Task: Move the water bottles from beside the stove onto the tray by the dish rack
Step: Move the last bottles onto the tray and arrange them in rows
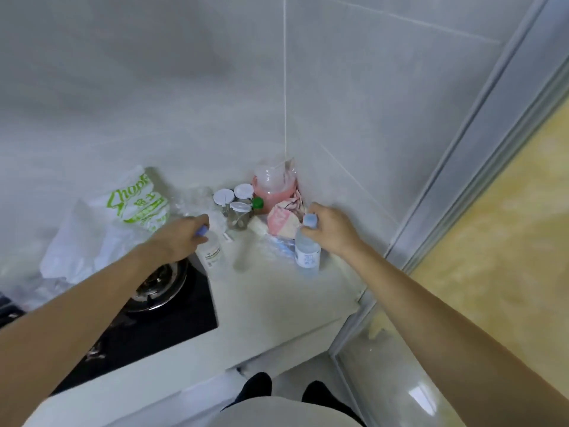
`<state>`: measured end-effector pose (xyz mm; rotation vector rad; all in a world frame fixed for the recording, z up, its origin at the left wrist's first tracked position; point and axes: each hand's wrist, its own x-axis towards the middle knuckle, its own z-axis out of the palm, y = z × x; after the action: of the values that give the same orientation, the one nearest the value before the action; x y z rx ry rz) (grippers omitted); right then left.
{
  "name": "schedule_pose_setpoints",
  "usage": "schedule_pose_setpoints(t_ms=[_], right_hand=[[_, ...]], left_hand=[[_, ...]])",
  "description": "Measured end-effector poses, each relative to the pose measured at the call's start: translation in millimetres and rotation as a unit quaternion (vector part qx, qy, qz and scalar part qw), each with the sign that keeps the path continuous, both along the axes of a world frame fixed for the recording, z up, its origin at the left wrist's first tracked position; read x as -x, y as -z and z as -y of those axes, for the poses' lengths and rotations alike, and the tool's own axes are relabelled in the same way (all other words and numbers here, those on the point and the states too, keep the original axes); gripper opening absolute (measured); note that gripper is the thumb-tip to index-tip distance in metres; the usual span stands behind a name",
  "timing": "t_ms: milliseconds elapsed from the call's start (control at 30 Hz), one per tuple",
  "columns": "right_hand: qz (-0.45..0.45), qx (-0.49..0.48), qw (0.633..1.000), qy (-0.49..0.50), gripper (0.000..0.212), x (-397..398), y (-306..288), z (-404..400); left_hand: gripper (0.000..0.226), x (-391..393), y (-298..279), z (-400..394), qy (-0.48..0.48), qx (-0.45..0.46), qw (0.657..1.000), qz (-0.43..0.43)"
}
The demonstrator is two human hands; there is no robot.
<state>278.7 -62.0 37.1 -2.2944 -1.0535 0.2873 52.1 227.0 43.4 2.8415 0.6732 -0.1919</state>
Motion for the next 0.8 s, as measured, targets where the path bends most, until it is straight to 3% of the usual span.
schedule_pose_setpoints(t_ms=[133,333,500,800], right_hand=[[0.011,-0.046,0.989,-0.137,0.023,18.5,-59.2,-37.5],[0.013,-0.105,0.952,-0.287,0.023,104.7,-123.9,-100.4],[-0.02,-0.127,0.901,-0.415,0.022,242.2,-154.8,-149.0],[-0.049,-0.148,0.783,-0.602,0.022,565.9,-189.2,-169.8]], left_hand=[[0.014,50.6,-64.0,22.6,0.0,0.032,0.997,0.069],[0.011,171.7,-150.4,79.8,-0.112,0.022,0.987,0.111],[0.011,313.6,-196.5,130.4,-0.245,-0.019,0.966,0.084],[0.008,609.8,-224.7,226.9,-0.458,-0.04,0.884,0.077]])
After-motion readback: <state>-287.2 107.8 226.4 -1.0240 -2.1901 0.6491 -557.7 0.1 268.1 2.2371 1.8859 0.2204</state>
